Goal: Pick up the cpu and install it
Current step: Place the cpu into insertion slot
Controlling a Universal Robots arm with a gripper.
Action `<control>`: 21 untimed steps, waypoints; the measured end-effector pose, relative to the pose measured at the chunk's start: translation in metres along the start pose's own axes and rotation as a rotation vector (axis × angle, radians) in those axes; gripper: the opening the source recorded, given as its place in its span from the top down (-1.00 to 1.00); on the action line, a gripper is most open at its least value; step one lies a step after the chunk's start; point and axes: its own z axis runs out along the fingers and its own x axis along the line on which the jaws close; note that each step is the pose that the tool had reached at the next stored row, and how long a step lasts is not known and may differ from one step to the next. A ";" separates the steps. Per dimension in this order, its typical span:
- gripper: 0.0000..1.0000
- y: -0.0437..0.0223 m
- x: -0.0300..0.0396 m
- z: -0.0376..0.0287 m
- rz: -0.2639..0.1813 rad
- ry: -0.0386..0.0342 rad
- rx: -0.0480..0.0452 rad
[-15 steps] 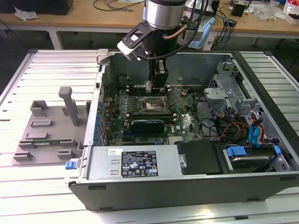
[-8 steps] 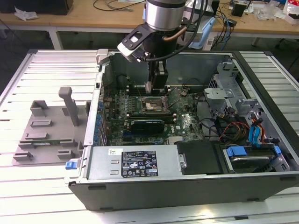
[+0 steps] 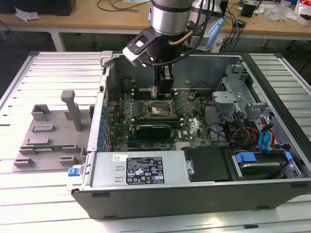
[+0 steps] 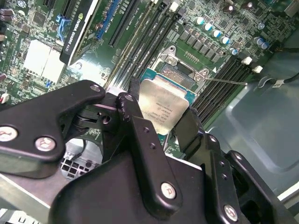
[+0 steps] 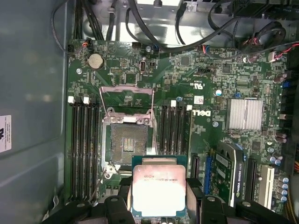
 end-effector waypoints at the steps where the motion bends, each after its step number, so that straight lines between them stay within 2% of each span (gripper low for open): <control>1: -0.09 0.0000 0.0003 0.0005 0.000 0.0001 0.0000; 21: -0.09 0.0007 0.0063 0.0133 0.000 -0.0001 0.0001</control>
